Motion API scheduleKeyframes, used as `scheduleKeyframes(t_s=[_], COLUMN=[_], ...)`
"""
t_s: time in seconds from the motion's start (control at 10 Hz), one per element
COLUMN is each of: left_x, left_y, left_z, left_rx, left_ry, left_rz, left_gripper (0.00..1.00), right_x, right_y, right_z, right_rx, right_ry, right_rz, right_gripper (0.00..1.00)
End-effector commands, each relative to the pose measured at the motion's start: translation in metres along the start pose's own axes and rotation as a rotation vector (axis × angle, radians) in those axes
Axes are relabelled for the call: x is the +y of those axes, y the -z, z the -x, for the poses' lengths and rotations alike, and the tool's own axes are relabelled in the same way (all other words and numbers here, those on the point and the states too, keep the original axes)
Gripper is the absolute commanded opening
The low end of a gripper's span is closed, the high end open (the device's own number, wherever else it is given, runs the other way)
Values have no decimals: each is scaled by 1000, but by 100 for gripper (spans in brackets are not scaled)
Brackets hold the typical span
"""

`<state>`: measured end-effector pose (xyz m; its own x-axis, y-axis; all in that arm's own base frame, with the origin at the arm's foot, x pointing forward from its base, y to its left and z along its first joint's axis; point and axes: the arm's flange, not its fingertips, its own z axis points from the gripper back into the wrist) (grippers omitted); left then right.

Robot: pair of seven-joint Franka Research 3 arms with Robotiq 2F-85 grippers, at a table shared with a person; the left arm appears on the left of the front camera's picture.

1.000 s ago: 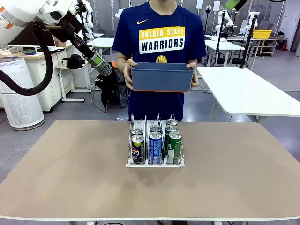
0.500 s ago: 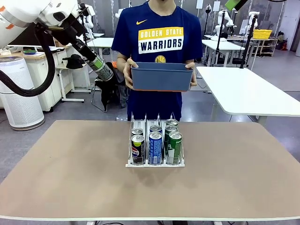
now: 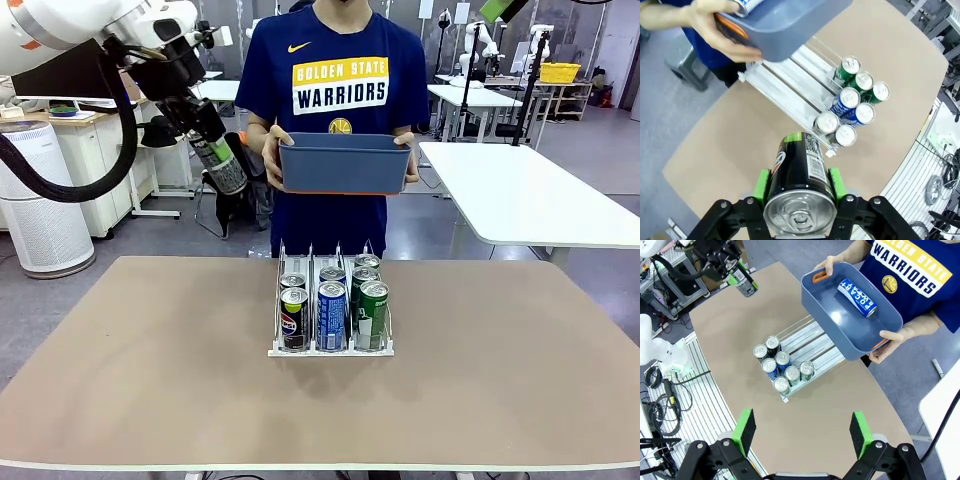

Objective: Fill the beverage cans into the dispenser.
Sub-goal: Place the picked Pepsi coke in the line of the Automatic Can Dispenser with the same cans.

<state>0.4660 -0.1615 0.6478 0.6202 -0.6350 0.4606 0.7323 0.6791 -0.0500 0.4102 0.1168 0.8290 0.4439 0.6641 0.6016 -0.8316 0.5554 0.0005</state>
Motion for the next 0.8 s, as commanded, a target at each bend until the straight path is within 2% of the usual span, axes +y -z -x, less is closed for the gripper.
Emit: scheduleKeyframes(t_s=[0.0, 0.2, 0.3, 0.7], left_x=[-24, -41, -29, -33], left_y=[5, 10, 10, 15], left_z=[9, 8, 3, 6], left_rx=[51, 38, 43, 50], left_ry=[0, 28, 1, 5], left_rz=[-33, 9, -8, 2], left_gripper=[58, 58, 58, 58], right_x=[2, 2, 2, 2], right_y=[-1, -1, -1, -1], right_z=[2, 2, 2, 2], right_rx=[1, 1, 1, 1], right_ry=[1, 1, 1, 1], right_rz=[-1, -1, -1, -1], right_gripper=[100, 100, 100, 100])
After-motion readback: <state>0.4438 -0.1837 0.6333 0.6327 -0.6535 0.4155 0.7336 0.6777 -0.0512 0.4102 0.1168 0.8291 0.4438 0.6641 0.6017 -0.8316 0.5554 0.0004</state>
